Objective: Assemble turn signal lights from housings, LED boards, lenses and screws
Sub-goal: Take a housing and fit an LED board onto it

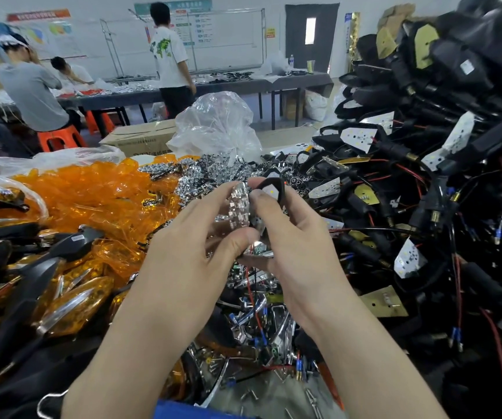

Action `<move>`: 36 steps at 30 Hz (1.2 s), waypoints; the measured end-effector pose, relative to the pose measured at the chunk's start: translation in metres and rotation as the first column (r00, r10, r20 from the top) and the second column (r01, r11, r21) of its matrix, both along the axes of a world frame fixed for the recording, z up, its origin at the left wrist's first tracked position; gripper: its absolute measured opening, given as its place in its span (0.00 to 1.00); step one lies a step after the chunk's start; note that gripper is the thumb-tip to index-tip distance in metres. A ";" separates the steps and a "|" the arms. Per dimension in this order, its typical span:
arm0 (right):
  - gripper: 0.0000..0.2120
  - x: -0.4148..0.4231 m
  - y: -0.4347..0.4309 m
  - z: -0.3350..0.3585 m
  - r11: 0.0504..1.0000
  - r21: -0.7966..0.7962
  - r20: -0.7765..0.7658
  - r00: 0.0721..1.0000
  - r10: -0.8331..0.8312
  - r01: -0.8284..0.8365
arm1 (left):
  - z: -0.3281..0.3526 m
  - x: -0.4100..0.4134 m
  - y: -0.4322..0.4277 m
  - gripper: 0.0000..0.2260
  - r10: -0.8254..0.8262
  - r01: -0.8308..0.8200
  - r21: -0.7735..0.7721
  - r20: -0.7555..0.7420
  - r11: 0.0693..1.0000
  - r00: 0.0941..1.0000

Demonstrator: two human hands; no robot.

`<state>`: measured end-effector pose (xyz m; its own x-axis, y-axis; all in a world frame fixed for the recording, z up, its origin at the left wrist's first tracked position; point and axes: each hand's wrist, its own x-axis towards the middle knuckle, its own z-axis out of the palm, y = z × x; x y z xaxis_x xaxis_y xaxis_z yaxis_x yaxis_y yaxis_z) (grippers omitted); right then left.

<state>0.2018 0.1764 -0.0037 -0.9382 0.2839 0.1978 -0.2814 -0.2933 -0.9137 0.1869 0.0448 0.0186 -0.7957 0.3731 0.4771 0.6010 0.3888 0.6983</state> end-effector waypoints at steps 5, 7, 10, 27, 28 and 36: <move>0.07 0.001 0.004 0.001 0.998 -0.027 0.021 0.998 0.051 -0.051 | -0.008 -0.003 -0.006 0.25 0.012 -0.013 0.028 0.022 1.000 1.000; 0.07 0.003 0.008 0.002 0.994 -0.062 0.039 0.995 0.093 -0.091 | -0.008 -0.004 -0.008 0.28 0.004 -0.006 0.061 0.047 0.998 0.999; 0.07 0.004 0.014 0.004 0.985 -0.111 0.059 0.988 0.141 -0.134 | -0.008 -0.003 -0.009 0.23 -0.012 0.004 0.106 0.072 0.994 0.997; 0.08 0.002 0.009 0.003 0.984 -0.150 0.035 0.994 0.103 -0.096 | -0.005 0.000 -0.001 0.20 -0.064 0.048 0.181 0.080 0.982 0.995; 0.08 0.002 0.009 0.003 0.985 -0.147 0.033 0.995 0.097 -0.091 | -0.006 -0.001 -0.001 0.19 -0.056 0.041 0.187 0.074 0.981 0.996; 0.08 0.001 0.010 0.002 0.985 -0.144 0.042 0.994 0.100 -0.093 | -0.012 -0.002 0.013 0.26 -0.020 0.016 0.191 0.021 0.981 1.000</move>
